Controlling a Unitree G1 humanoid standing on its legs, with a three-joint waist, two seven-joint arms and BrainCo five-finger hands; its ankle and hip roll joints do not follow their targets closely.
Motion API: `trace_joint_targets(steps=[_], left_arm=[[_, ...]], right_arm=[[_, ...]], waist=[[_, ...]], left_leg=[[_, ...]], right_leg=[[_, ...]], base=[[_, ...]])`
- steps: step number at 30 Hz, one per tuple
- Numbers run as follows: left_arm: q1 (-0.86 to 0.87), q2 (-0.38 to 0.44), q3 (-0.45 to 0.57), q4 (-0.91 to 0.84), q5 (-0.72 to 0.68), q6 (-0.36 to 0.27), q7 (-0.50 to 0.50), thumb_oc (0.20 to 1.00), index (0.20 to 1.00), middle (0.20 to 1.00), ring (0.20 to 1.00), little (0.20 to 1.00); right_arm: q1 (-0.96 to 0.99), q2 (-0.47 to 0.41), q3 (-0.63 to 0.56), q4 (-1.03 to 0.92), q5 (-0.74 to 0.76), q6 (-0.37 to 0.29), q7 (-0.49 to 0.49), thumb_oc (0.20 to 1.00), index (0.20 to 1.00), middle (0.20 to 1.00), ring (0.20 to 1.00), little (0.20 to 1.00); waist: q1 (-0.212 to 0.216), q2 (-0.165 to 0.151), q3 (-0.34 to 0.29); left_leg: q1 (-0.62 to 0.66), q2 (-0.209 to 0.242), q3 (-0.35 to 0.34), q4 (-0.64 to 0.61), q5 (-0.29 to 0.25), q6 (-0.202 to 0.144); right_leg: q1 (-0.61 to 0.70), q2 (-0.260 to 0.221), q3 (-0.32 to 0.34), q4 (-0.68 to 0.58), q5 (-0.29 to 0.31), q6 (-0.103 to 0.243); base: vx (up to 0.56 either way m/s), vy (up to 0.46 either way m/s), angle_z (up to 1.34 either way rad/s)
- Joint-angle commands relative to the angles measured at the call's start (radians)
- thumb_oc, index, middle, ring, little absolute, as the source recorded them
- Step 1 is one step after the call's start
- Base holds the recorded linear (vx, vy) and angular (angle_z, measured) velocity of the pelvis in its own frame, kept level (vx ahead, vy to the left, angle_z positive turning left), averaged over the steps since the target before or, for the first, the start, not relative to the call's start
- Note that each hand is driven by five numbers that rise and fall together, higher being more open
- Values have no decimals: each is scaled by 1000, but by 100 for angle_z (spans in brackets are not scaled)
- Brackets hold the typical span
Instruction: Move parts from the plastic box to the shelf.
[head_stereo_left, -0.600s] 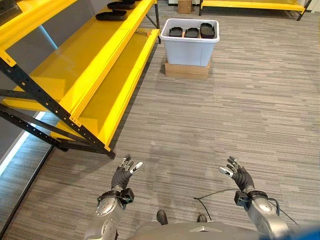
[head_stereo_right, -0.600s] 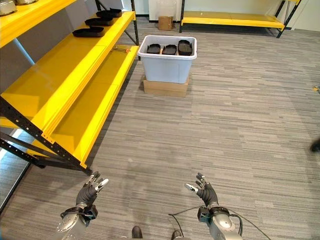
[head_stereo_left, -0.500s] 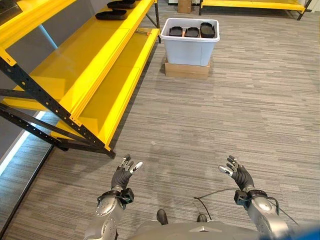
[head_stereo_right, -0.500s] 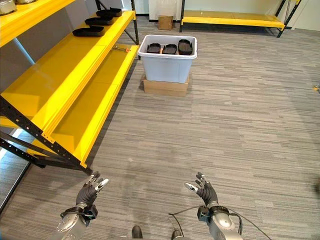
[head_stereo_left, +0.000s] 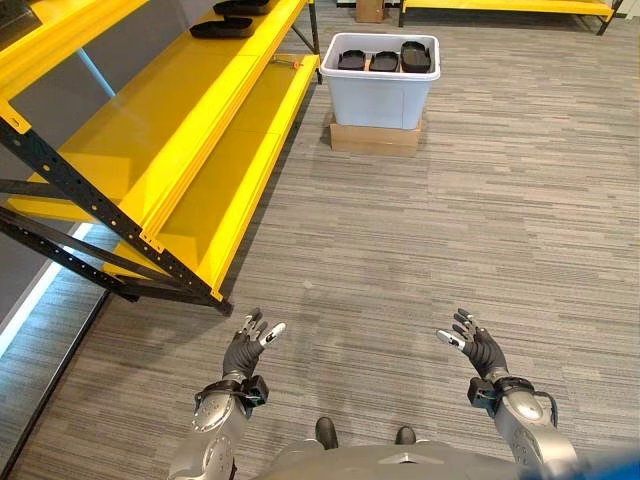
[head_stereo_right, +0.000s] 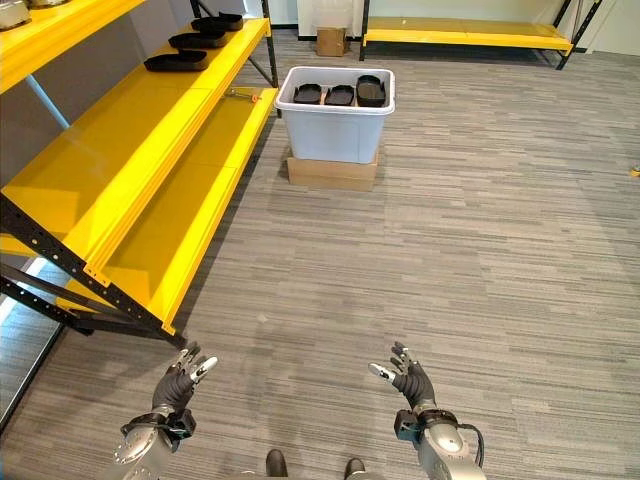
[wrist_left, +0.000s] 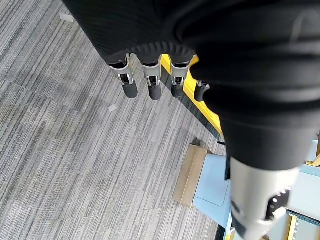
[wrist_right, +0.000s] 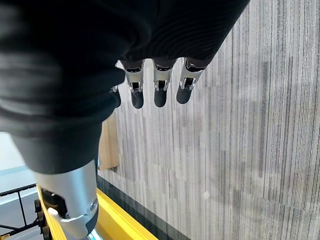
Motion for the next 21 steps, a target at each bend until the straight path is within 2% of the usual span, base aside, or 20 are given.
trace_joint_targets(steps=[1,21], left_arm=[[-26,11,36,-30,-13,-41,-2,1000,1000,1000,1000,1000],[-26,18,43,-40,-10,-44,2,1000,1000,1000,1000,1000]], right_arm=[[-17,-17,8,-29,17,-35,3,1000,1000,1000,1000,1000],[-25,-16,1,-27,25,-38,0,1000,1000,1000,1000,1000]], waist=[[2,-22,-17],[5,-28,-9]], left_leg=[[37,89,-55,4,-54,-78],[25,78,-64,11,-59,-68]], right_leg=[[1,-65,-44,10,-4,77],[-8,-73,-36,10,-1,83]], base=[[0,0,0],[1,3,0]])
